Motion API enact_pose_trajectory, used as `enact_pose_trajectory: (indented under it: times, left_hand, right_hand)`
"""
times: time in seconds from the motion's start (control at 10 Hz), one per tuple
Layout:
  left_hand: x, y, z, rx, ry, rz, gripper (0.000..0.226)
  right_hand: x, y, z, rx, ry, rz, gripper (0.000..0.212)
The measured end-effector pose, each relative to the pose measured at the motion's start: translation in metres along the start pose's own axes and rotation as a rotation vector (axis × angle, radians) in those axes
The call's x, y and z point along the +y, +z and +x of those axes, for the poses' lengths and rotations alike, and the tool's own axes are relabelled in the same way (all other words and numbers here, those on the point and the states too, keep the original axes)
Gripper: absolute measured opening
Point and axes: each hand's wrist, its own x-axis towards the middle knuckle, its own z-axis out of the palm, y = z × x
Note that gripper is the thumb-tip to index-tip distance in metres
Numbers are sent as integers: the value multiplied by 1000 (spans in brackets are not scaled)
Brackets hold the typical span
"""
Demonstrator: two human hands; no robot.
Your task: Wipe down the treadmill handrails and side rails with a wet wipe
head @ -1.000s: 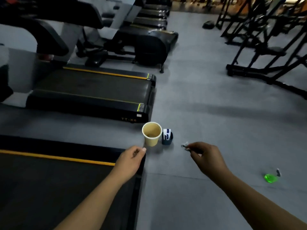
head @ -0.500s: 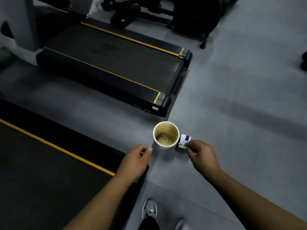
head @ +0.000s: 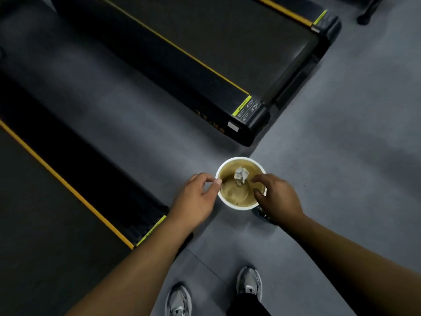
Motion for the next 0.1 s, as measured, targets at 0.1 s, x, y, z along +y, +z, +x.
enact_pose_trajectory:
  times: [0.1]
  left_hand:
    - [-4, 7, 0, 38, -49, -75, 18]
  right_hand:
    - [4, 2, 2, 31, 64, 114, 27]
